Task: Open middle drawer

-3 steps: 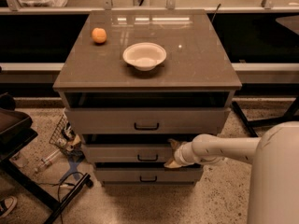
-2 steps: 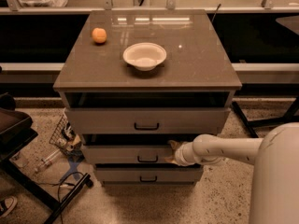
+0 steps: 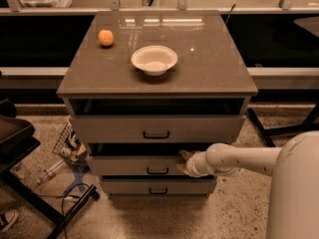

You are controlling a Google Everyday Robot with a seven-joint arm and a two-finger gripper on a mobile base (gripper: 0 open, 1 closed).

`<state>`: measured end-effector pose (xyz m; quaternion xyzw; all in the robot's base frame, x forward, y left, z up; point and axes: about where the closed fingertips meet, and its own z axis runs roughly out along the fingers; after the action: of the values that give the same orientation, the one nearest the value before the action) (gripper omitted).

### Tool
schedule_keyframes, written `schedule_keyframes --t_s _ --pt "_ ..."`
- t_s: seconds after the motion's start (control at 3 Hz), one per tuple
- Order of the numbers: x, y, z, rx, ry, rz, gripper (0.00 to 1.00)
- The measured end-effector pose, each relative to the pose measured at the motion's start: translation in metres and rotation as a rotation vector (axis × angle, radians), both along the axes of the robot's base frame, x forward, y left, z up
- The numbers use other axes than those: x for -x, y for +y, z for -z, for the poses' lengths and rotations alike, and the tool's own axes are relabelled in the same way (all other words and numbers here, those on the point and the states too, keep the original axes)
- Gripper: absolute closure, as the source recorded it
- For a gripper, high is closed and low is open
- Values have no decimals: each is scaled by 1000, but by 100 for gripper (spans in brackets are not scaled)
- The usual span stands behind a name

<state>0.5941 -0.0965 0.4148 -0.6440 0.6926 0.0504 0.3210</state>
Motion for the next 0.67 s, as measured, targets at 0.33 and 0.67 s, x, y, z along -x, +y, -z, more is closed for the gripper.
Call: schedule_keyframes --t_s 0.33,0.67 --pt "0 0 -1 0 0 0 100" --pt "0 0 -1 0 0 0 100"
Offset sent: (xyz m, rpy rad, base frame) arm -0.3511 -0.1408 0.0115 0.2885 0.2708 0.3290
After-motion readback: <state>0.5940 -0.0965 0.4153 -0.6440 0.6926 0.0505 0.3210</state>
